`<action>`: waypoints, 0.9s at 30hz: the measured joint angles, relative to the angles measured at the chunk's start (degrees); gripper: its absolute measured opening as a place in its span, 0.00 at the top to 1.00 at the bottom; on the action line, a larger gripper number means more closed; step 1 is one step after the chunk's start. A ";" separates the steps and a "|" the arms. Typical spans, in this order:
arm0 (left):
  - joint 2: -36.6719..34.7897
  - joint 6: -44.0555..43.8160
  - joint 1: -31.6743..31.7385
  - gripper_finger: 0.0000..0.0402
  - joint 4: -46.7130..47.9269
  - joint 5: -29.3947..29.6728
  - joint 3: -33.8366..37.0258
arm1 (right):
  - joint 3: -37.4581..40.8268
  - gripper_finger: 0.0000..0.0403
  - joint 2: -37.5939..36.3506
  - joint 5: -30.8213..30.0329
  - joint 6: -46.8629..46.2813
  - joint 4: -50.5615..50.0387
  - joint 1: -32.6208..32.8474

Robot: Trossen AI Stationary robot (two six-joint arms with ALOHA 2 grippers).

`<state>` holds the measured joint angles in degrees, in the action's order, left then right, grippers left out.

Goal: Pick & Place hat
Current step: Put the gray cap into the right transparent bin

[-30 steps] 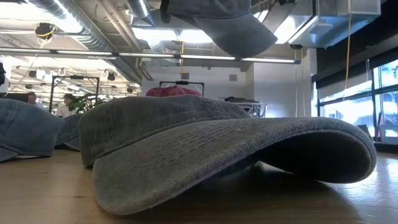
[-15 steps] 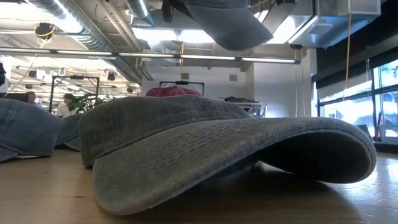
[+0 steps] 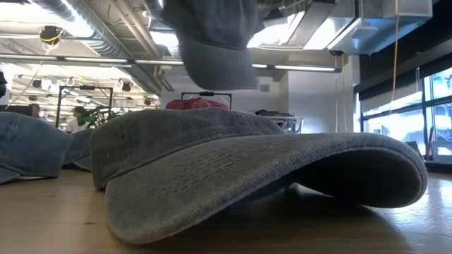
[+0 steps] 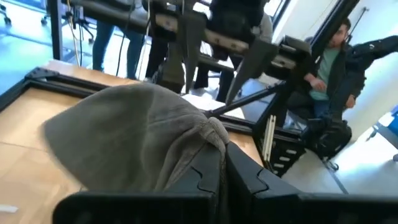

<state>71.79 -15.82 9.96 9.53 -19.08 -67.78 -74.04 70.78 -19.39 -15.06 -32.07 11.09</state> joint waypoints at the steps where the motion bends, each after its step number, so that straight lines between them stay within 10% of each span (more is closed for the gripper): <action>1: 0.00 0.09 -0.13 0.99 0.85 -0.09 -0.66 | 0.00 0.47 -0.34 -0.28 2.10 0.74 0.00; 17: 3.73 0.07 -2.93 0.99 1.11 -6.59 -1.28 | -2.39 0.51 4.64 23.29 17.10 14.50 -8.40; 27: 3.98 0.05 -2.91 0.99 0.82 -6.66 -1.32 | -3.91 0.55 9.38 24.06 20.03 13.54 -8.53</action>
<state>75.77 -15.77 7.05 10.35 -25.74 -69.10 -77.95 80.16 4.67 4.97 -18.52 2.56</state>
